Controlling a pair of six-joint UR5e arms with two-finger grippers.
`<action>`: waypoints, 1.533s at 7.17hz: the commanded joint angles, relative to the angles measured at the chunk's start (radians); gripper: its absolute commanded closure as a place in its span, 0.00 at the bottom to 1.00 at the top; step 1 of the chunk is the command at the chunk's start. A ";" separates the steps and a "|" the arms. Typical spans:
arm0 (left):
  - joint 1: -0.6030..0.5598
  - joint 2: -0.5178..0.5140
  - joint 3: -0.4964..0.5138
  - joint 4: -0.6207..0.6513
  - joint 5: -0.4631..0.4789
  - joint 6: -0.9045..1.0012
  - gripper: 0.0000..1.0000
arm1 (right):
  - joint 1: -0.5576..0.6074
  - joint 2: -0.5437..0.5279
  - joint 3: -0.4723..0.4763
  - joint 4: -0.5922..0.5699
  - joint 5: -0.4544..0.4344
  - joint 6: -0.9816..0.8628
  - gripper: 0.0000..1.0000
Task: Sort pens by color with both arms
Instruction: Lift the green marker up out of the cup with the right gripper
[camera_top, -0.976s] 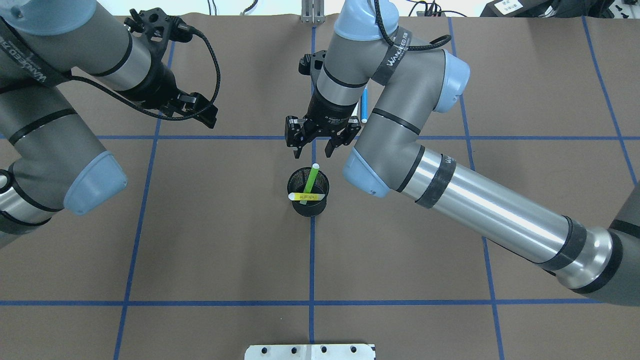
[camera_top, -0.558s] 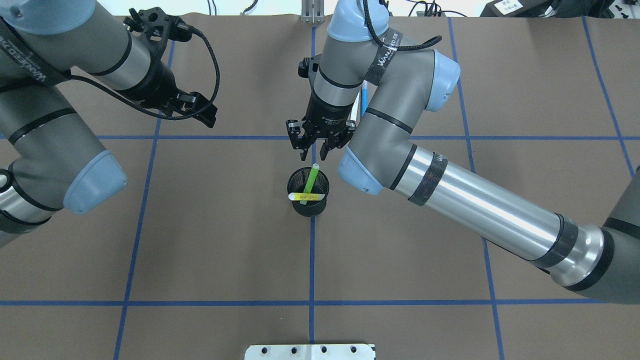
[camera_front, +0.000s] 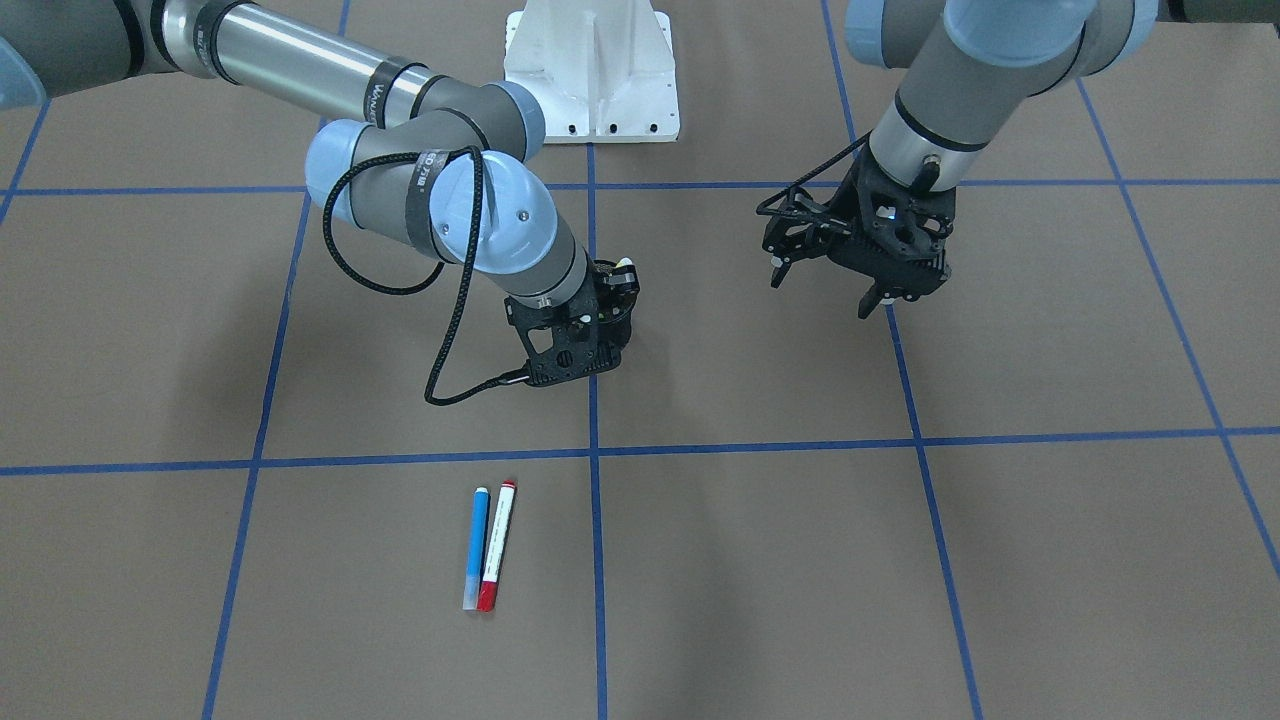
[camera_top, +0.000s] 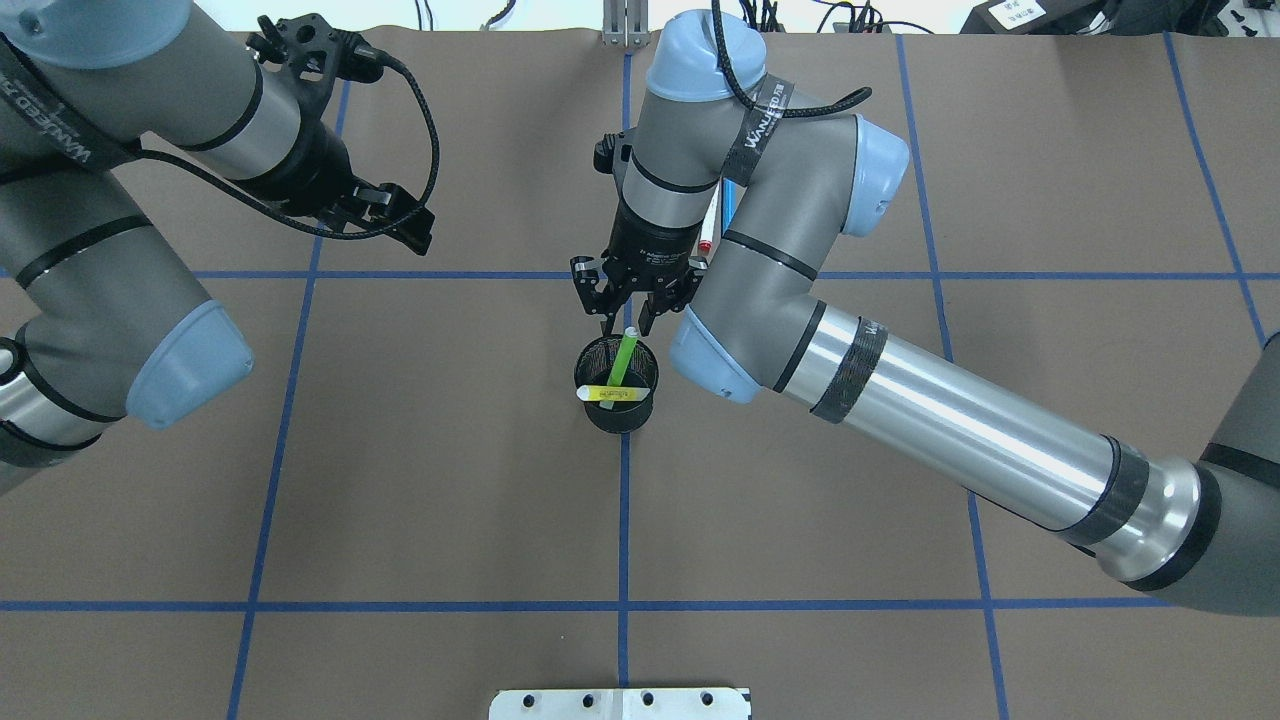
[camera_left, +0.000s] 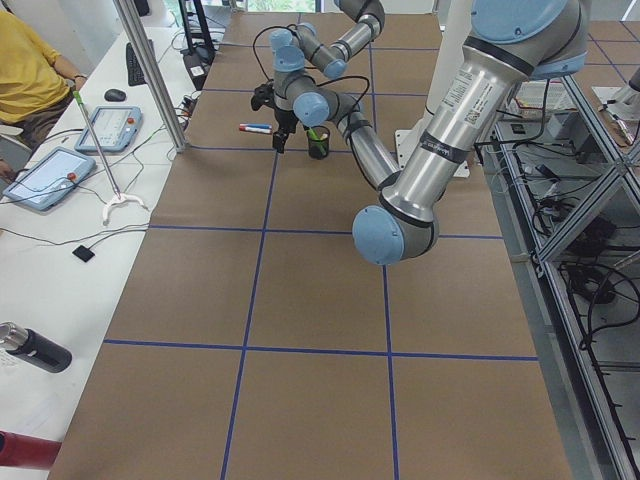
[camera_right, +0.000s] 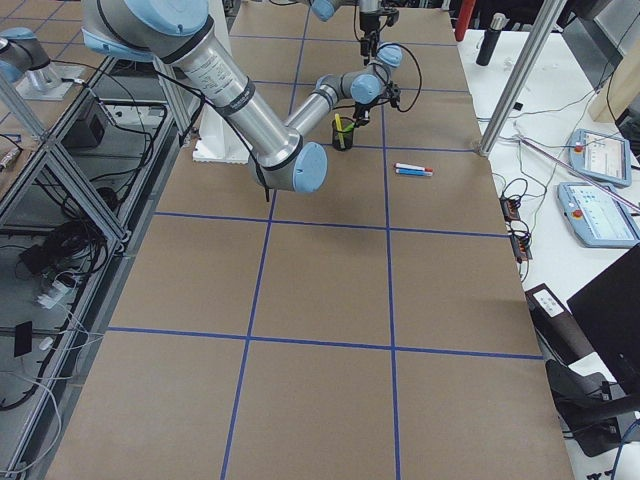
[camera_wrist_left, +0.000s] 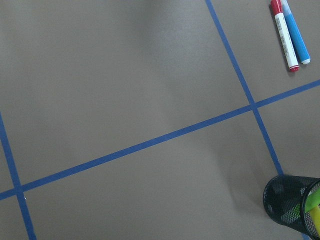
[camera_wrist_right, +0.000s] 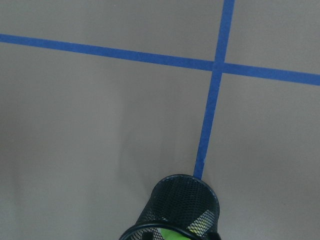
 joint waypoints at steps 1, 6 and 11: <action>0.000 0.000 -0.001 0.000 0.000 -0.001 0.04 | -0.007 -0.003 -0.003 0.000 0.000 0.000 0.56; -0.002 0.002 -0.008 0.002 0.000 -0.001 0.04 | -0.010 0.000 -0.002 0.000 0.000 0.000 0.70; -0.002 0.002 -0.007 0.000 0.000 -0.001 0.04 | 0.002 -0.002 0.029 0.000 -0.002 -0.003 0.91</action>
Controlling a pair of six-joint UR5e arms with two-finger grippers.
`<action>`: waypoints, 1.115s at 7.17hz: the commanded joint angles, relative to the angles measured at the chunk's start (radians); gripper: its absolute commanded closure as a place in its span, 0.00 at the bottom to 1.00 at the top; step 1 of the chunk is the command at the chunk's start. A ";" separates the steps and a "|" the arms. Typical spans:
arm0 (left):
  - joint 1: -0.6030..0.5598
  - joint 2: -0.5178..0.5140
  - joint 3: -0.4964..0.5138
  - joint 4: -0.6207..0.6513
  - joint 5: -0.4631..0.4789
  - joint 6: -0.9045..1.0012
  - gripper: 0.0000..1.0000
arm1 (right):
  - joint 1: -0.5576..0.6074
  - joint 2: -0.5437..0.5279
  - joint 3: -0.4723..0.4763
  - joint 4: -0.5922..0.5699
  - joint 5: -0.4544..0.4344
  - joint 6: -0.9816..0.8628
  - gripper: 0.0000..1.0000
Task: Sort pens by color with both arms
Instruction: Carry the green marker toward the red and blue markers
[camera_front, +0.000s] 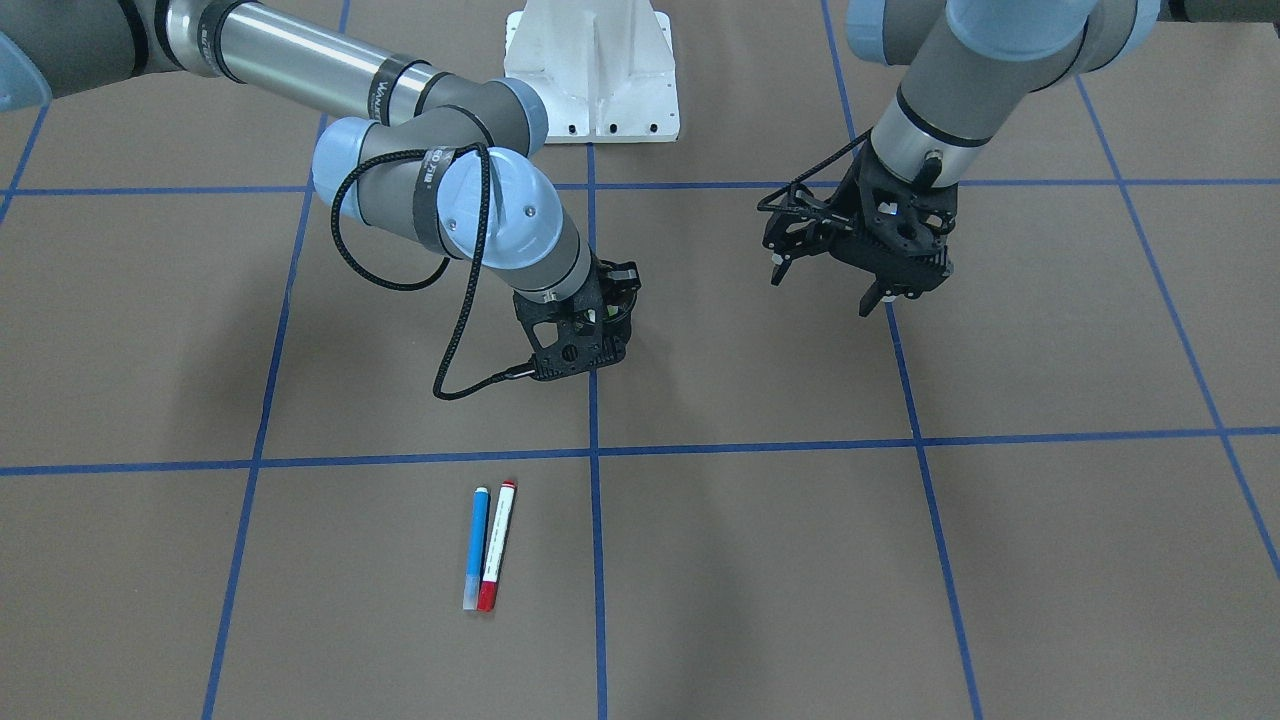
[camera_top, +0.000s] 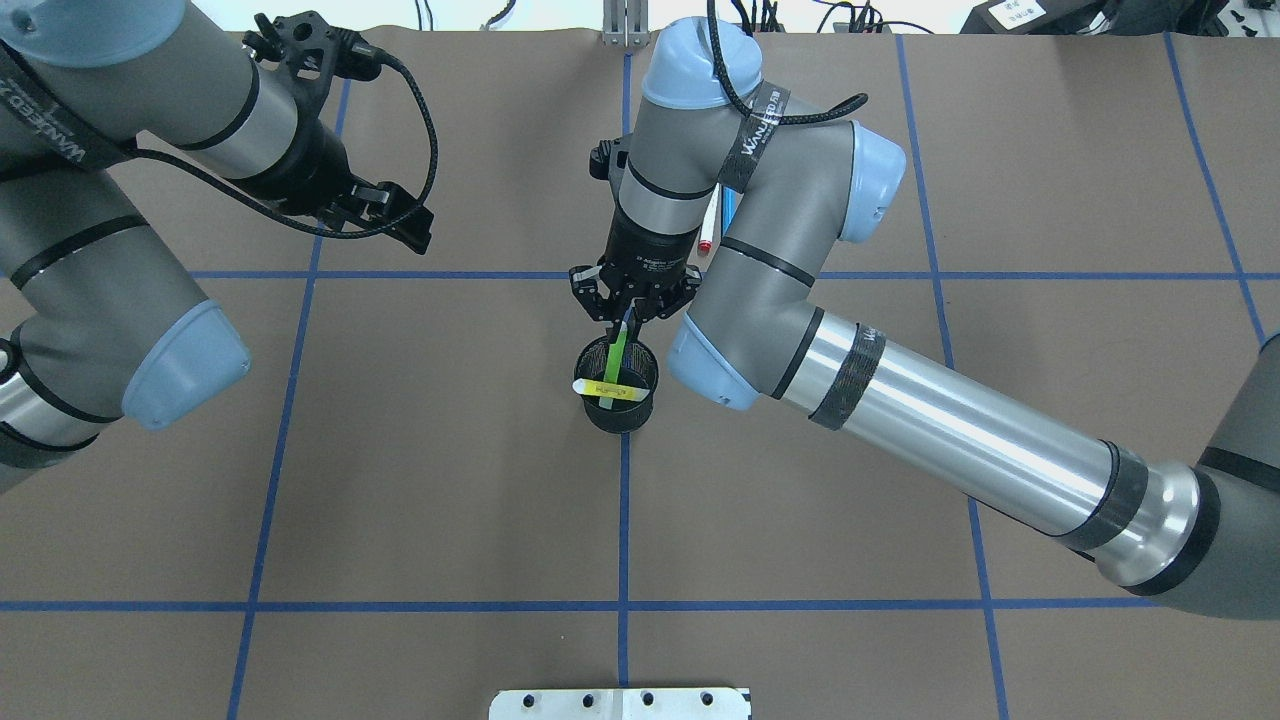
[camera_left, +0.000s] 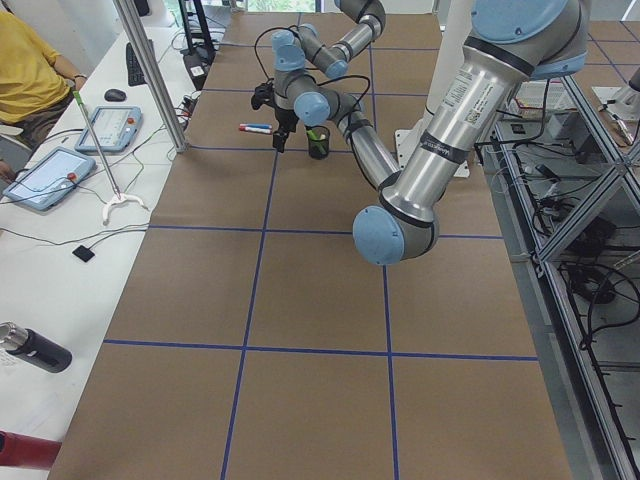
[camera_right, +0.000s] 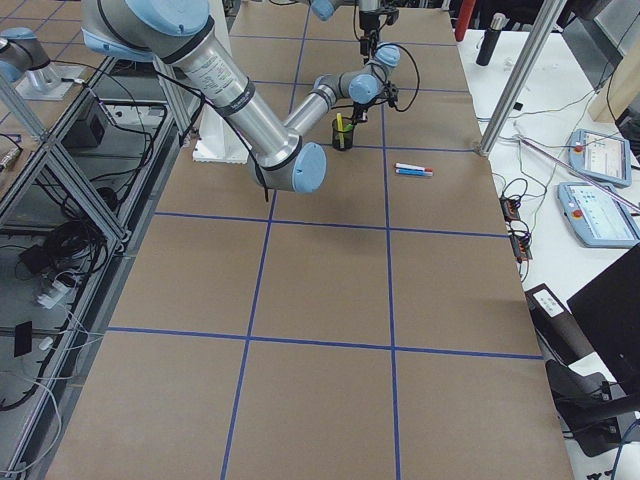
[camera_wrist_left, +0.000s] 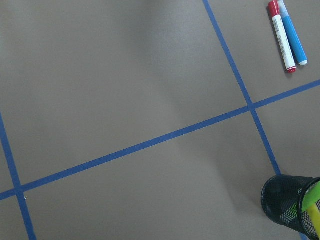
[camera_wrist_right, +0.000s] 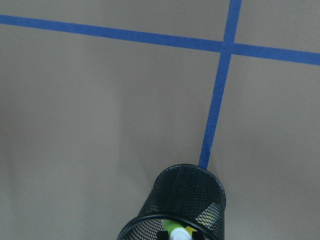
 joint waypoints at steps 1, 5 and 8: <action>0.000 0.000 0.000 -0.001 0.000 0.000 0.04 | 0.028 -0.002 0.058 -0.003 0.004 0.003 0.93; 0.000 0.000 0.002 -0.001 0.000 0.000 0.04 | 0.164 0.000 0.299 -0.113 -0.029 0.025 1.00; 0.000 0.000 0.002 -0.001 0.000 0.000 0.04 | 0.183 0.006 0.303 -0.110 -0.317 0.139 1.00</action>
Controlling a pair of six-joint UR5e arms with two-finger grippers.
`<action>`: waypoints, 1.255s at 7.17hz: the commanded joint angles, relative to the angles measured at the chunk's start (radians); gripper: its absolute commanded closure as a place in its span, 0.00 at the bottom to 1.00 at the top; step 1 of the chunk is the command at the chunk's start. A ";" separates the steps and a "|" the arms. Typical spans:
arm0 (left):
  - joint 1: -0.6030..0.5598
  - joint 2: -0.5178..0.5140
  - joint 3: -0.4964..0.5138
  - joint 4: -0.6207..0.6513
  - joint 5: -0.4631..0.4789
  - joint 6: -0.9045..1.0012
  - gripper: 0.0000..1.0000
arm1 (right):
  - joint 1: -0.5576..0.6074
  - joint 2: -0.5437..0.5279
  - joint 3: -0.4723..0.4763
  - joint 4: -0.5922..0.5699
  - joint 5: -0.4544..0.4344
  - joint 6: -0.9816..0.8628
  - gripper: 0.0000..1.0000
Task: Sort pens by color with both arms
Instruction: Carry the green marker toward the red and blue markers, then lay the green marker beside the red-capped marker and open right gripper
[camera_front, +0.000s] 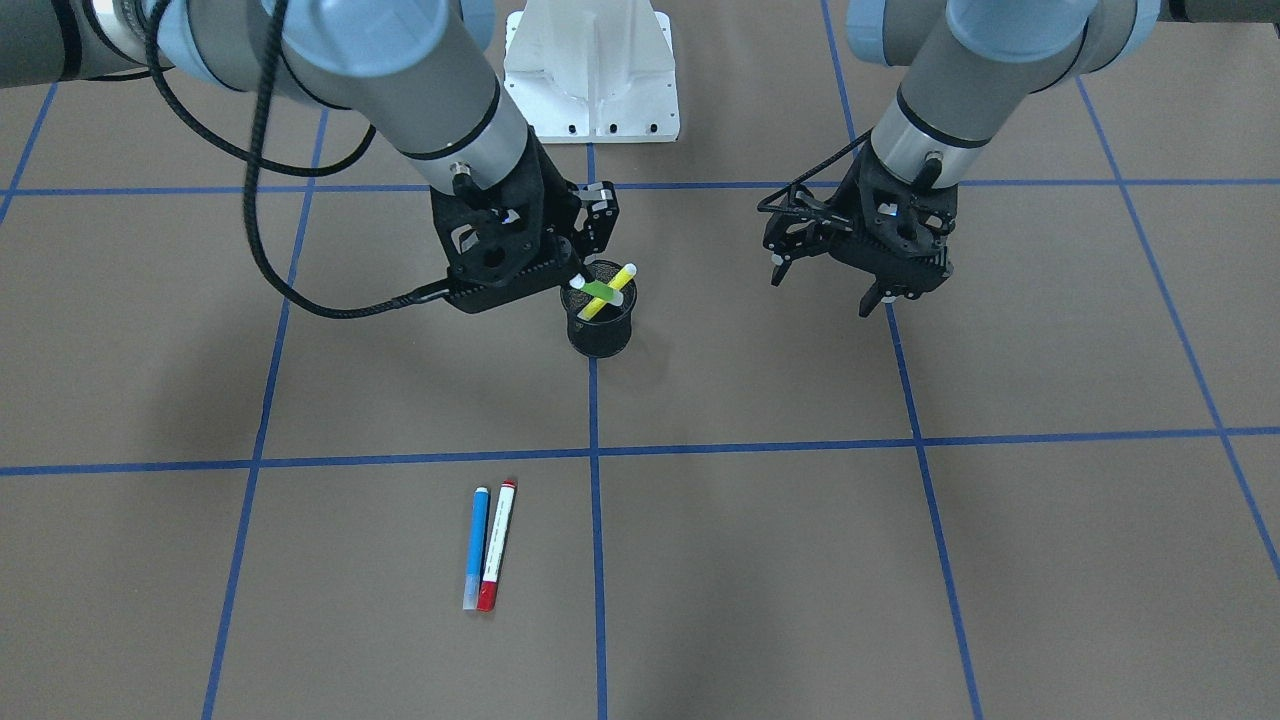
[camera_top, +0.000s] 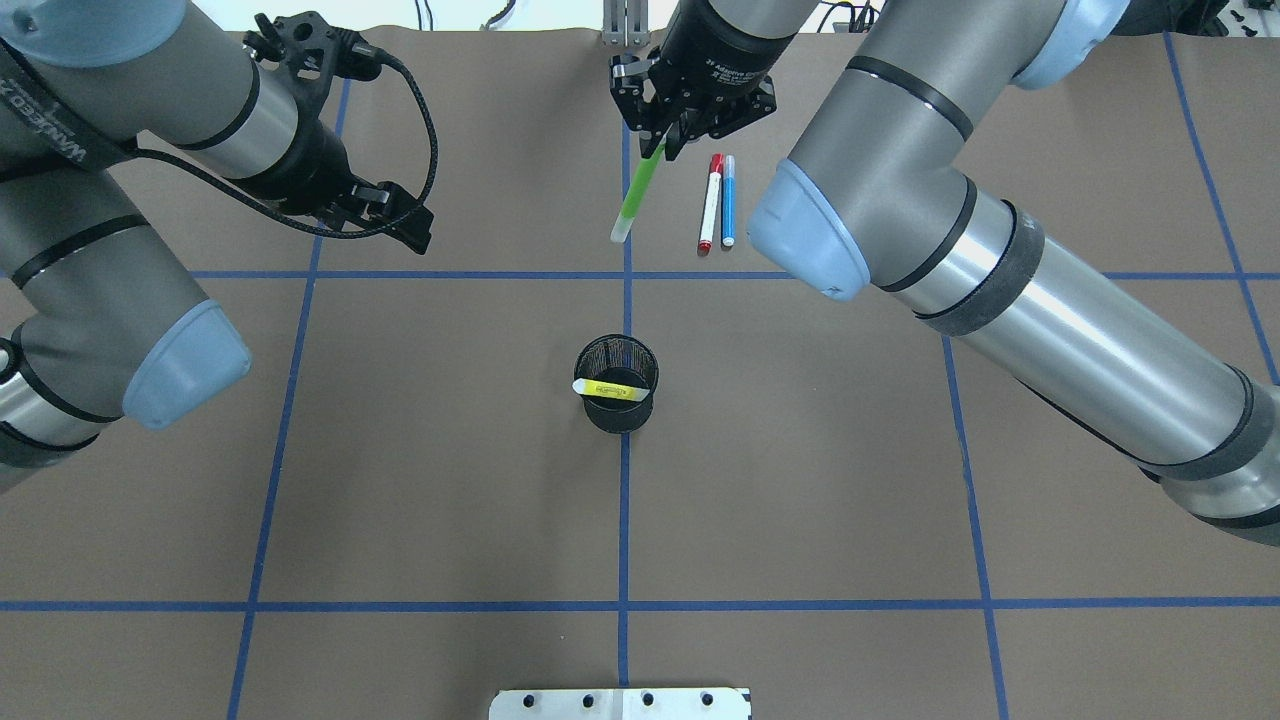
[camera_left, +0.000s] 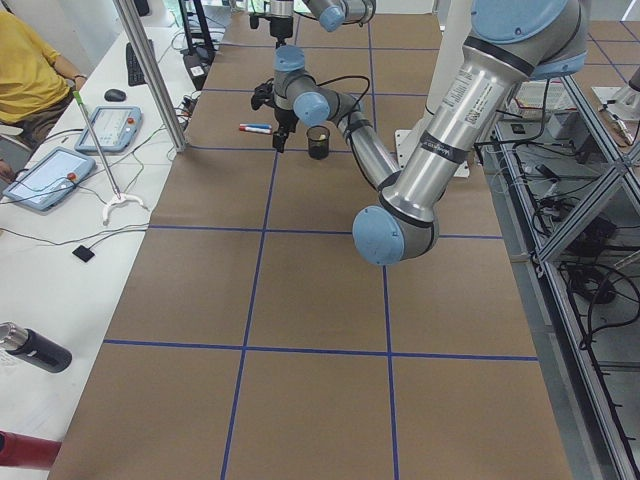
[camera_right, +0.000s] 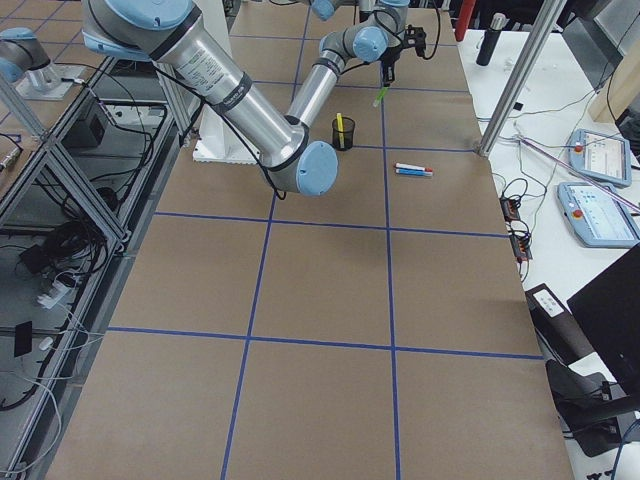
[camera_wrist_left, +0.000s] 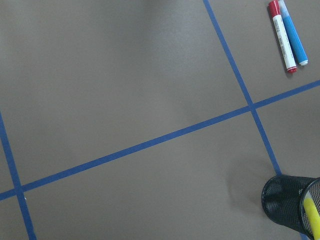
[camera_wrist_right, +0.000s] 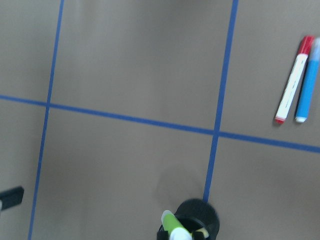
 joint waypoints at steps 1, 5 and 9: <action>0.002 0.000 0.000 0.000 -0.001 0.000 0.03 | 0.000 0.004 -0.015 0.002 -0.218 0.055 1.00; -0.005 0.002 -0.001 -0.002 -0.030 0.002 0.01 | -0.121 0.125 -0.343 0.160 -0.636 0.334 1.00; -0.026 0.023 0.011 -0.002 -0.066 0.071 0.01 | -0.255 0.142 -0.532 0.249 -1.010 0.515 0.86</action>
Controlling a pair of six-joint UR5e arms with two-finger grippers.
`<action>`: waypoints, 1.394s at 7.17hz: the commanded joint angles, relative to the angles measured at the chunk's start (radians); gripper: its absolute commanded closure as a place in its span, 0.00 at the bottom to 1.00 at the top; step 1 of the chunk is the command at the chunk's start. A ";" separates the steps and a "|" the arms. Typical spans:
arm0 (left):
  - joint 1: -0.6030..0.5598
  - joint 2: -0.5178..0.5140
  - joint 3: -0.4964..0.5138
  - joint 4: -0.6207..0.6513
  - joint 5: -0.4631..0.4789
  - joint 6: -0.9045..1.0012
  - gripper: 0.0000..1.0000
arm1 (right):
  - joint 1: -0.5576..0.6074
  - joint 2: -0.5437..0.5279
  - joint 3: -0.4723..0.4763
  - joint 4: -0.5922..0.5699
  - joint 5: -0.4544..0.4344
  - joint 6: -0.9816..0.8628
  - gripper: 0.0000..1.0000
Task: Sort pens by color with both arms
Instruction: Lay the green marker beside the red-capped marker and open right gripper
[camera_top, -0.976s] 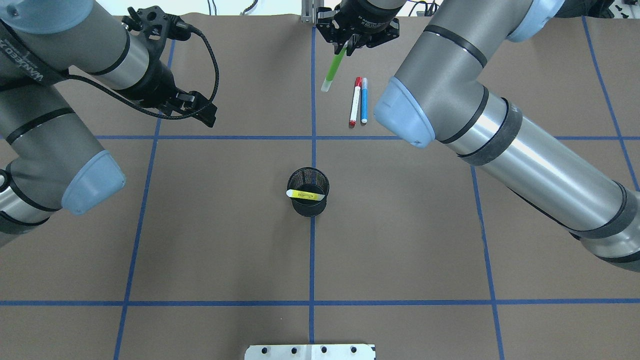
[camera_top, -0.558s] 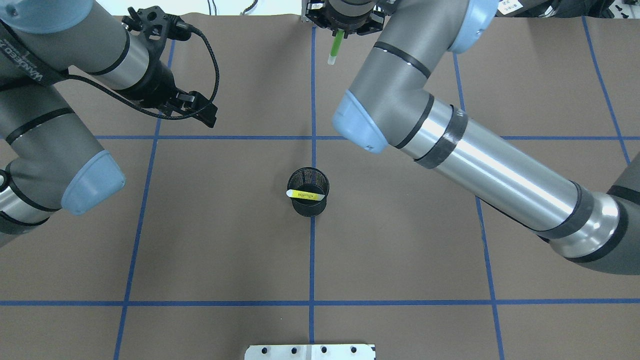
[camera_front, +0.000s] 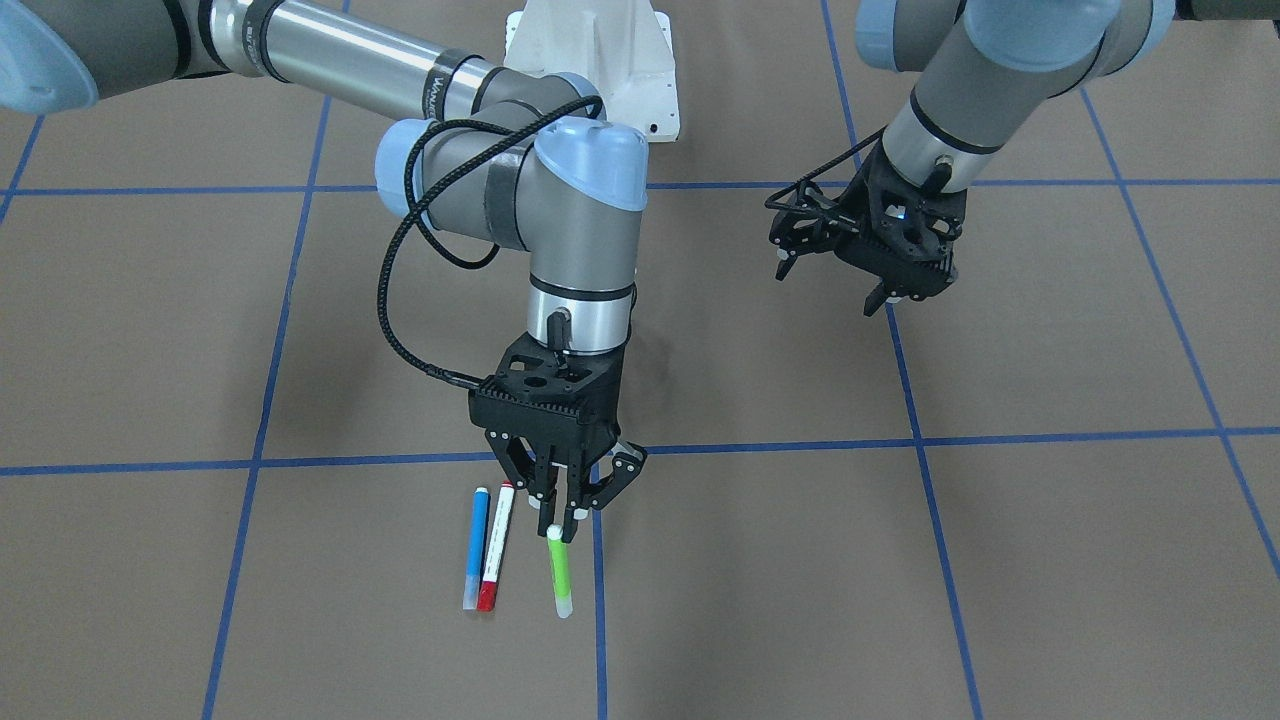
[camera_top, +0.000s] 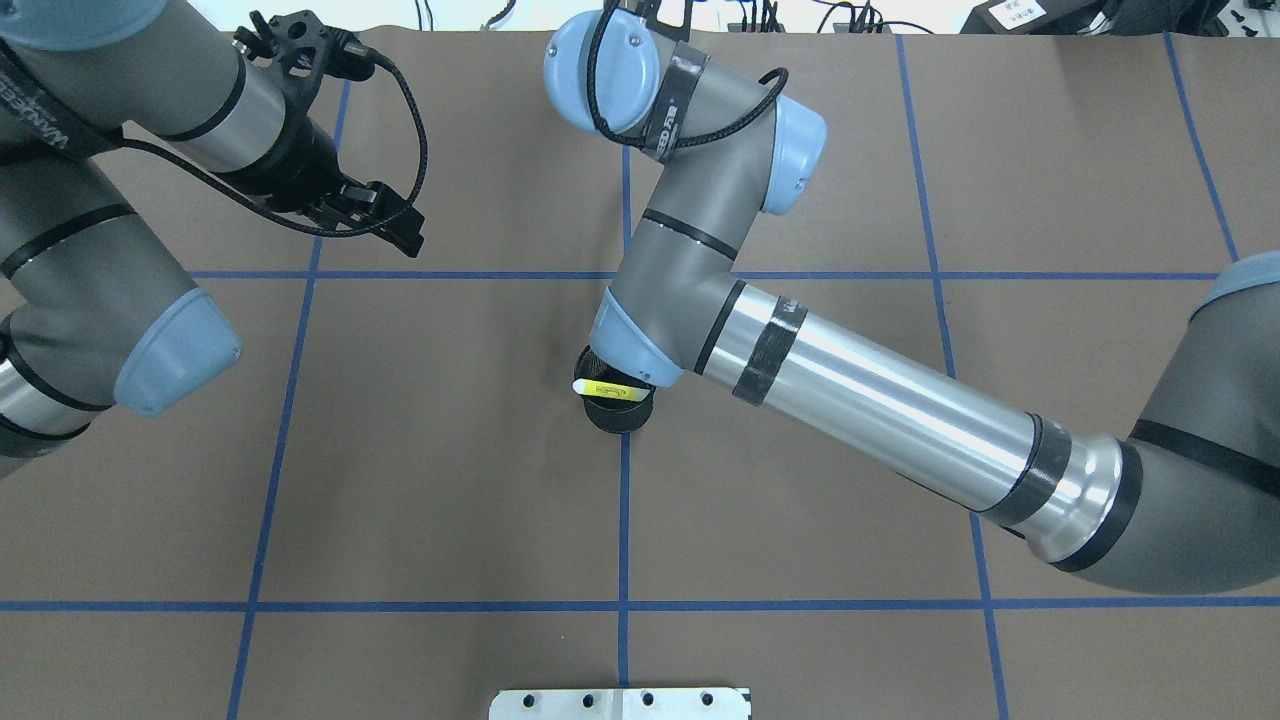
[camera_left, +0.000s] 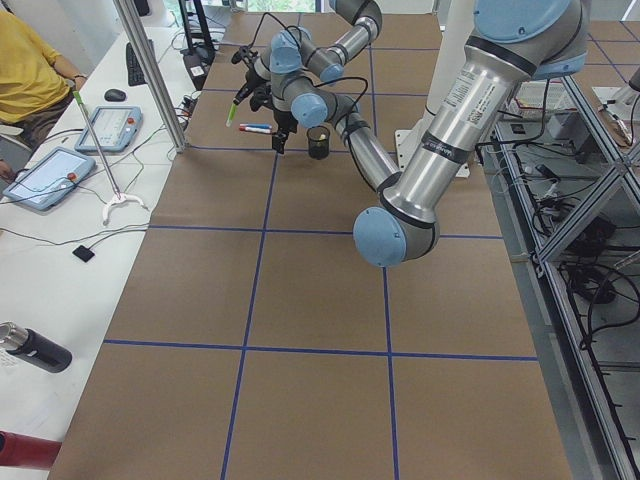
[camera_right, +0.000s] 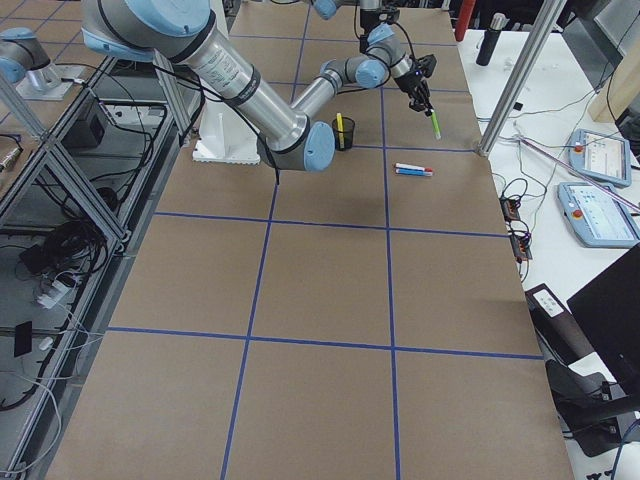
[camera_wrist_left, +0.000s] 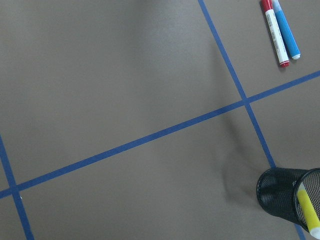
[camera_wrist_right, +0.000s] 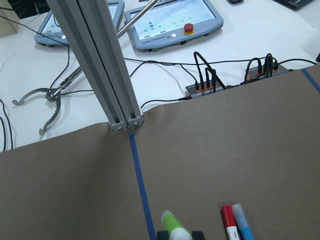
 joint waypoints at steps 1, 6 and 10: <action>-0.004 0.012 0.003 -0.001 -0.006 0.010 0.01 | -0.066 0.000 -0.062 0.012 -0.174 0.123 0.84; -0.002 0.012 0.001 -0.001 -0.008 0.009 0.01 | -0.113 -0.001 -0.136 0.012 -0.287 0.158 0.14; 0.007 0.009 -0.002 0.002 -0.006 -0.101 0.01 | 0.026 -0.001 -0.082 0.017 0.138 0.021 0.01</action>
